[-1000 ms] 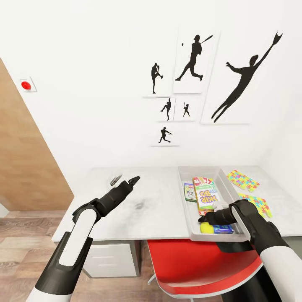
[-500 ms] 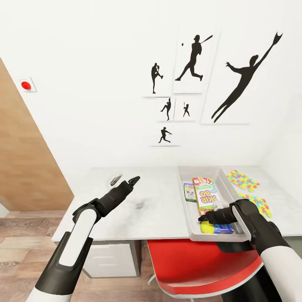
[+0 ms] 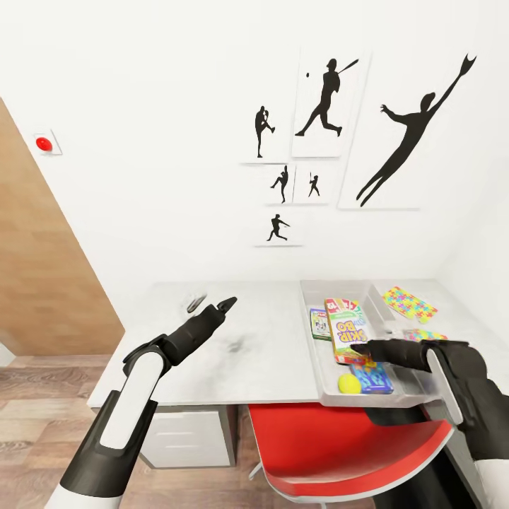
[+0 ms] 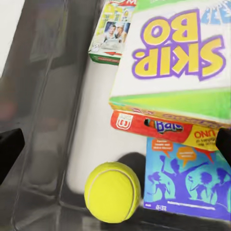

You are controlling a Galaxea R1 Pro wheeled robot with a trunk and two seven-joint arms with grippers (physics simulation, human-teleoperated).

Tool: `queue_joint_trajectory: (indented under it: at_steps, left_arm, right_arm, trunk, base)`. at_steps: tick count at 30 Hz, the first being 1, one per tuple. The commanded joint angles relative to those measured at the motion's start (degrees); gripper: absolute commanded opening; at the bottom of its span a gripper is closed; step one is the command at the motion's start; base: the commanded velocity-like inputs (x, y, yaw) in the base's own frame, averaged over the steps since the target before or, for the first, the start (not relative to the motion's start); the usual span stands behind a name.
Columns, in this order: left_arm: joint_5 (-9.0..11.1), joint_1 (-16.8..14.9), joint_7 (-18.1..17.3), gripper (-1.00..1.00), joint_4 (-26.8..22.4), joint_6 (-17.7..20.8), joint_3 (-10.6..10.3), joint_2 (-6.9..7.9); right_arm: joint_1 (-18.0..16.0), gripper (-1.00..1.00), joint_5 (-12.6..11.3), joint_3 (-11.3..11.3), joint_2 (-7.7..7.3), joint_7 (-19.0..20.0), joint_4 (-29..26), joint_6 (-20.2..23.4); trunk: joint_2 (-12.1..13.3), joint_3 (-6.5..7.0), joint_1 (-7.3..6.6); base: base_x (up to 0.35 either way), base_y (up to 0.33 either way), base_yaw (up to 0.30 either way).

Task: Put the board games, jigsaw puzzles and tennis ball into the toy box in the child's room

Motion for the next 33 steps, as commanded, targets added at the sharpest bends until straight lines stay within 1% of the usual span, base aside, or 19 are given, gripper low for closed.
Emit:
queue_joint_trajectory:
  at_steps: [1, 3, 5, 8, 9, 11, 12, 15, 33]
  left_arm:
    - [0.6, -0.1, 0.6, 1.00, -0.1, 0.1, 0.0, -0.03]
    - [0.6, -0.1, 0.5, 1.00, -0.1, 0.1, -0.1, -0.04]
    - [0.6, -0.1, 0.5, 1.00, -0.1, 0.1, -0.2, -0.05]
    - [0.6, -0.1, 0.5, 1.00, -0.1, 0.1, -0.2, -0.05]
    - [0.8, 0.2, 0.2, 1.00, -0.4, -0.2, 0.1, 0.28]
    - [0.8, 0.9, -0.4, 1.00, -0.6, -0.9, 0.4, 0.91]
    - [0.8, 1.2, -0.6, 1.00, -0.6, -0.9, 0.4, 0.93]
    - [0.8, 1.3, -0.6, 1.00, -0.6, -0.9, 0.4, 0.93]
    - [0.8, 1.3, -0.6, 1.00, -0.6, -0.9, 0.4, 0.93]
  right_arm:
    - [1.2, 1.00, -0.5, -1.4, 0.02, -0.2, -2.2, -0.8]
    - [3.2, 1.00, -0.5, -3.4, 0.04, -0.2, -5.6, -2.9]
    - [4.7, 1.00, -0.5, -4.7, 0.02, -0.3, -8.4, -4.4]
    - [5.7, 1.00, -0.5, -5.5, -0.05, -0.3, -10.5, -5.3]
    - [5.4, 1.00, -0.8, -5.9, 0.28, 0.1, -10.8, -5.1]
    - [4.7, 1.00, -0.8, -5.9, 0.93, 0.7, -11.5, -5.1]
    - [4.6, 1.00, -0.8, -5.9, 1.18, 0.9, -11.8, -5.1]
    - [4.6, 1.00, -0.8, -5.9, 1.18, 0.9, -12.6, -5.1]
    - [4.6, 1.00, -0.8, -5.9, 1.18, 0.9, -12.6, -5.1]
  trunk:
    - [-0.1, -0.12, 0.04]
    - [-0.1, -0.12, 0.04]
    - [-0.1, -0.12, 0.04]
    - [-0.1, -0.12, 0.04]
    - [-0.1, -0.12, 0.04]
    - [-0.1, -0.12, 0.04]
    - [-0.1, -0.12, 0.04]
    - [-0.1, -0.12, 0.04]
    - [-0.1, -0.12, 0.04]
  base:
    - [0.000, 0.000, 0.000]
    - [0.000, 0.000, 0.000]
    - [0.000, 0.000, 0.000]
    - [0.000, 0.000, 0.000]
    - [0.000, 0.000, 0.000]
    - [0.000, 0.000, 0.000]
    - [0.000, 0.000, 0.000]
    - [0.000, 0.000, 0.000]
    - [0.000, 0.000, 0.000]
